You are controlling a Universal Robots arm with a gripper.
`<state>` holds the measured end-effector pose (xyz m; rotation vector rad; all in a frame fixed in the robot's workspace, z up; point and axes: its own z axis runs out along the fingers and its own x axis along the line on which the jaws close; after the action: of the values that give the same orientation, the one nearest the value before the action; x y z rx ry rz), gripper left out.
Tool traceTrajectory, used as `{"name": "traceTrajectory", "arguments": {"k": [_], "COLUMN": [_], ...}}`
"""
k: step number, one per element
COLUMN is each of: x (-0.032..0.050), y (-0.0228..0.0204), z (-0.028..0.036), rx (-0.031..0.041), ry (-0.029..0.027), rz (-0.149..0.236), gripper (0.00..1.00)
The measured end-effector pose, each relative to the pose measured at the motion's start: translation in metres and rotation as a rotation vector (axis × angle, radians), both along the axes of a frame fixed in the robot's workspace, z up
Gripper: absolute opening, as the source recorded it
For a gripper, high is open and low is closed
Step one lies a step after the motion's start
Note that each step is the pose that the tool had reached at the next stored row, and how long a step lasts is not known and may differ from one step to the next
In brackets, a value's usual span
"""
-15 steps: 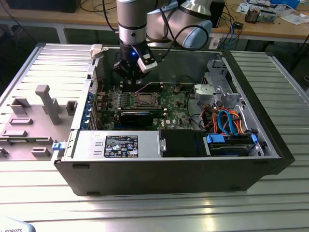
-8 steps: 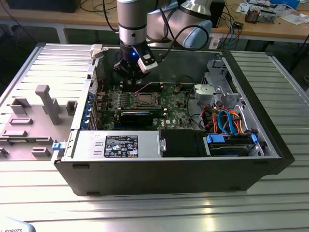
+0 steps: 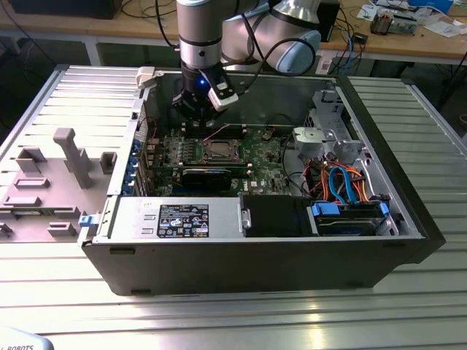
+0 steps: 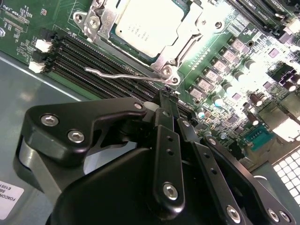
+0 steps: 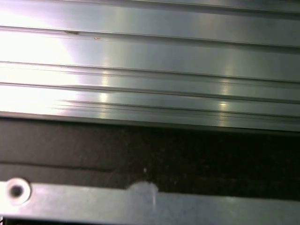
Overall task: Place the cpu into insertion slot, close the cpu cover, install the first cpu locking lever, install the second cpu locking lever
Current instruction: 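Install the first cpu locking lever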
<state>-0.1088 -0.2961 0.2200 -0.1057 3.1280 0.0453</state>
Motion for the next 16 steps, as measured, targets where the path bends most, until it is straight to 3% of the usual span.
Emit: {"name": "traceTrajectory", "arguments": {"k": [16], "x": [0.0012], "y": [0.0000], "z": [-0.0031], "rx": [0.0000], "ry": [0.0001], "rz": [0.000], "gripper": [0.11]}}
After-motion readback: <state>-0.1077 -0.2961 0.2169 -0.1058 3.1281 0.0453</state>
